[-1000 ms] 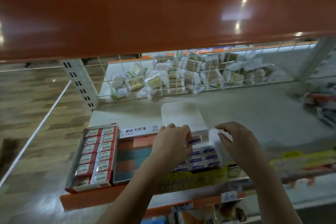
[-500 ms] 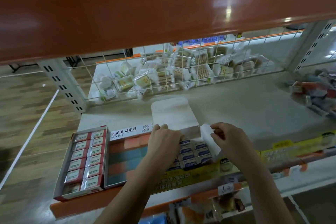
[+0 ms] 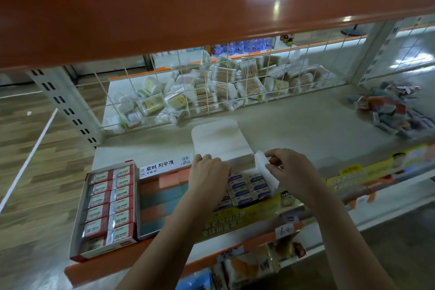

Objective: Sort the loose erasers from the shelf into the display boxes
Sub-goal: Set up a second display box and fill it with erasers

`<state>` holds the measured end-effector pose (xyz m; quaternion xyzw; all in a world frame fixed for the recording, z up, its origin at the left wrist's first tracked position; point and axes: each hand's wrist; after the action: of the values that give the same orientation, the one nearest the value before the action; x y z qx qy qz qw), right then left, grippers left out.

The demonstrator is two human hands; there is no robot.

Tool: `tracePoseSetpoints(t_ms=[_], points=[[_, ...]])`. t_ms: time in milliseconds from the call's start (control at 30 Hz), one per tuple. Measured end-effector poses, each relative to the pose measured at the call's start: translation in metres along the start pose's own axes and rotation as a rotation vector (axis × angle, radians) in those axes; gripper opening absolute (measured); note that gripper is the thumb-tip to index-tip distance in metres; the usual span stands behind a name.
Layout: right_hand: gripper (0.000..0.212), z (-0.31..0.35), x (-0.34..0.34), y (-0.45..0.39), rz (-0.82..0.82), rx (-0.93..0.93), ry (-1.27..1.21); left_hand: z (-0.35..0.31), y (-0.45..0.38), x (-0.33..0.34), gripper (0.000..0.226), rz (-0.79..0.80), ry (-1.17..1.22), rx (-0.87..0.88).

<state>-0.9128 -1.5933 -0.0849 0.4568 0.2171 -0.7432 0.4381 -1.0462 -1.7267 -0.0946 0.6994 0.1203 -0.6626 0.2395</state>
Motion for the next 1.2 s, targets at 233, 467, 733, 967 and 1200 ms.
tracePoseSetpoints(t_ms=[233, 467, 733, 967, 1200], points=[[0.033, -0.007, -0.023, 0.013, -0.102, -0.007, 0.080, -0.019, -0.010, -0.025, 0.027, -0.080, 0.039, 0.075], [0.043, -0.093, -0.072, 0.034, -0.070, 0.118, 0.214, -0.130, -0.047, -0.037, 0.033, -0.239, 0.182, 0.246], [0.049, -0.238, -0.131, 0.082, -0.100, 0.286, 0.227, -0.295, -0.111, -0.025, 0.037, -0.207, 0.150, 0.370], [0.046, -0.329, -0.180, 0.081, -0.138, 0.361, 0.146, -0.381, -0.175, -0.029, 0.047, -0.176, 0.151, 0.434], [0.046, -0.407, -0.212, 0.035, -0.145, 0.388, 0.097, -0.430, -0.255, -0.033, 0.038, -0.177, 0.309, 0.396]])
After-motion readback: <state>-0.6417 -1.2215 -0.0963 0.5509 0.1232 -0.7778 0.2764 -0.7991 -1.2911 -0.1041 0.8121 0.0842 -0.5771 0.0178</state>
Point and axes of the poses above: each hand's wrist, its own y-axis away from the middle knuckle, its own x-axis out of the palm, z = x × y, and after that the axes turned 9 degrees about z, right-handed
